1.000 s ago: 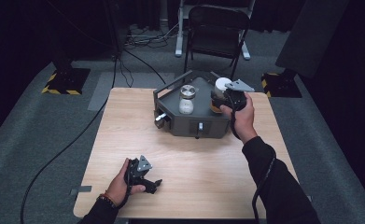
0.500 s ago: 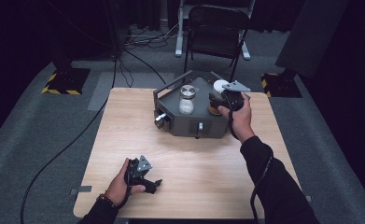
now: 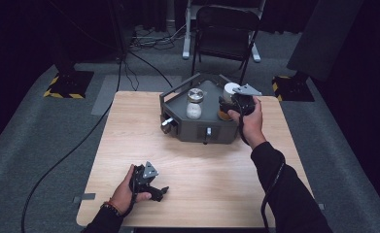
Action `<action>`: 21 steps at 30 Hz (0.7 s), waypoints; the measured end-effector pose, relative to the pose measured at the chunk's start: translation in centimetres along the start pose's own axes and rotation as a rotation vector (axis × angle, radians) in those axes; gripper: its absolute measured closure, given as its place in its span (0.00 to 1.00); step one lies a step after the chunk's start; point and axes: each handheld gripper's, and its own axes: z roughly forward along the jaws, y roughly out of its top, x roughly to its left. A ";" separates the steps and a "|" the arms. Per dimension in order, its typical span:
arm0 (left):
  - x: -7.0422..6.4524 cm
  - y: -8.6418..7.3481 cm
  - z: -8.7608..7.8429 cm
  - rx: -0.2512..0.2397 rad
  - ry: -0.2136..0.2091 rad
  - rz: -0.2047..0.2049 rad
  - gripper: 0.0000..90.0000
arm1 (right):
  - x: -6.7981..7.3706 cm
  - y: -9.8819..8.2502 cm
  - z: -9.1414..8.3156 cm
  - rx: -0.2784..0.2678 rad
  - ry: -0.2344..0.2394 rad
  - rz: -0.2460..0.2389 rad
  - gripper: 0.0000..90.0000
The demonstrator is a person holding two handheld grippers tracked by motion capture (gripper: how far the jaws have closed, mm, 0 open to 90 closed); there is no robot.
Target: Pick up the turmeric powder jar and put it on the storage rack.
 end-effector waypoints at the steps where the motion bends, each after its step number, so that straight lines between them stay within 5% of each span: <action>1: 0.0 0.0 0.0 0.000 0.000 0.000 0.00 | 0.0 0.0 0.0 0.000 0.000 0.000 0.33; 17: 0.0 0.0 0.0 0.000 -0.001 0.000 0.00 | 0.2 -0.5 -0.1 -0.015 -0.029 -0.015 0.08; 21: 0.0 0.0 0.0 0.000 -0.001 0.001 0.00 | 0.4 -0.7 -0.2 -0.025 -0.022 -0.052 0.05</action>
